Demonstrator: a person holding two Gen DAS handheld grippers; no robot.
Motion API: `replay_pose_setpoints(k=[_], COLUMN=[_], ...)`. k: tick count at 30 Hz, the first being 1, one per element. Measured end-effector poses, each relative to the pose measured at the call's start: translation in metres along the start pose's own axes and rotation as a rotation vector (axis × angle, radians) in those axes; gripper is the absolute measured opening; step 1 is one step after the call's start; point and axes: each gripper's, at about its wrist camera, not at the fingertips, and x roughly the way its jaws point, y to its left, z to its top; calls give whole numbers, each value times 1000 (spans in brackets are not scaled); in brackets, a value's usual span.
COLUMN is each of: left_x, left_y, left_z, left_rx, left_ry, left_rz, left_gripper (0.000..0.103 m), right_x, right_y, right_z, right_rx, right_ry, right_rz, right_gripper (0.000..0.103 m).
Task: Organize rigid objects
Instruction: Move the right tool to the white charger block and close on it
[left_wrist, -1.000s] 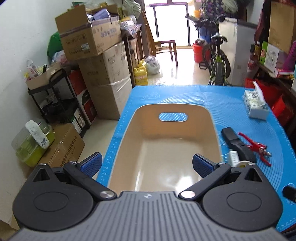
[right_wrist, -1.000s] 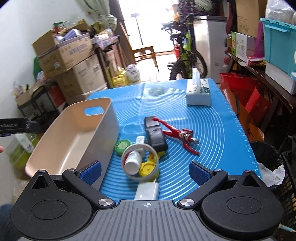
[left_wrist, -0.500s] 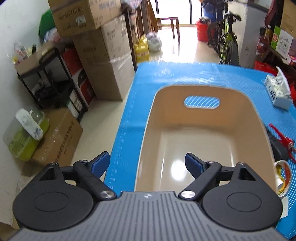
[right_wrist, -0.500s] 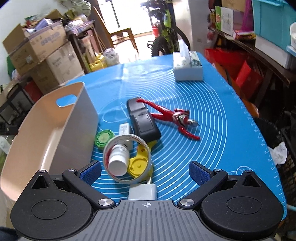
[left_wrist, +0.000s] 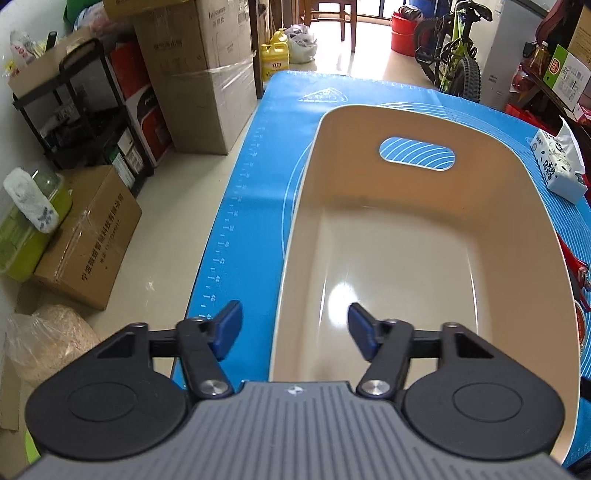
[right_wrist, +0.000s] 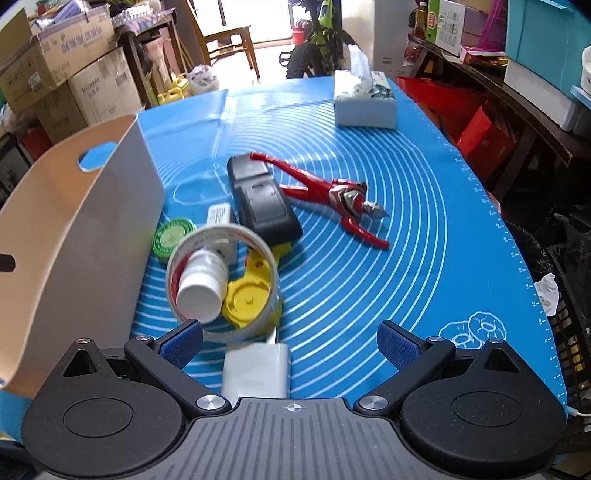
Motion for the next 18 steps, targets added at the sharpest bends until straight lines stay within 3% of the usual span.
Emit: replay_pose_setpoints(k=[2,6,9,14,18], left_x=[-1,0,3,7,8], left_y=[1,-3,-1,10,14], left_z=[-1,0,0,1,1], left_rx=[-3,3,0,-49,-66], left_ry=[1,17,23,36,42], left_rz=[-6,-14,-10,-11,-36], left_gripper=[53,28,25,8,7], right_x=[2,6,10,17,22], right_y=[2,5,4,4,4], right_z=[-3,-9,-12,-15,-18], right_rx=[-16,-29,-28,-27,-20], right_ry=[11,34,53,73,87], right_rz=[-11,-18,-26,-41,-34], right_gripper=[100,100,99,98,98])
